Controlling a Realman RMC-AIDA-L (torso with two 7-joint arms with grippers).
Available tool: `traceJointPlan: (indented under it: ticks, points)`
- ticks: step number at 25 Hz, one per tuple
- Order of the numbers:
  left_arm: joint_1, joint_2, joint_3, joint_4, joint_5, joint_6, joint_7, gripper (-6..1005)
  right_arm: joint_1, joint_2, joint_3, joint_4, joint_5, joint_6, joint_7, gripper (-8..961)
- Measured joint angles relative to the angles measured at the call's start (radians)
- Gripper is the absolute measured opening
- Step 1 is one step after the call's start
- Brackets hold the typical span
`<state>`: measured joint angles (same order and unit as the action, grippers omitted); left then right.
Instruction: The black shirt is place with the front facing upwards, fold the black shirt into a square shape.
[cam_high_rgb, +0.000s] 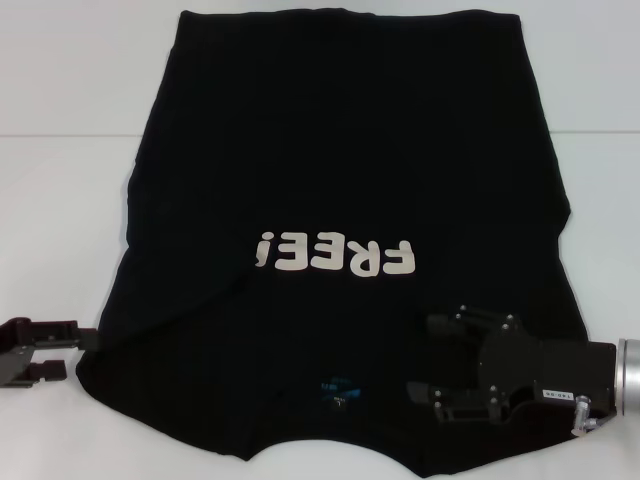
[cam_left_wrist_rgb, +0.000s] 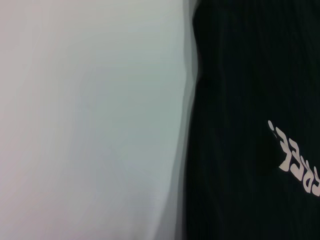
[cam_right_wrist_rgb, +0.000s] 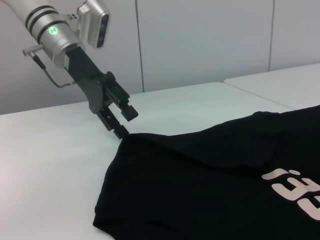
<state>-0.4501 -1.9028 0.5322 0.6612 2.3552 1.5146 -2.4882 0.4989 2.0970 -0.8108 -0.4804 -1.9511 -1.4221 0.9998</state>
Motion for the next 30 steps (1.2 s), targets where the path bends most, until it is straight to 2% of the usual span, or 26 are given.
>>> traceJointPlan:
  ticks: [13,20,30]
  points:
    - [-0.01,0.0,0.008,-0.04,0.001,-0.028,0.016,766,0.0,-0.002,0.006,0.0,0.0,-0.006,0.005,920]
    - [-0.034,-0.012,0.015,-0.048,0.001,-0.031,0.025,766,0.0,-0.002,0.005,0.0,0.0,-0.015,0.006,919]
    - [-0.049,-0.013,0.045,-0.06,0.002,-0.028,0.028,755,-0.002,-0.003,0.008,0.0,0.0,-0.028,0.007,917]
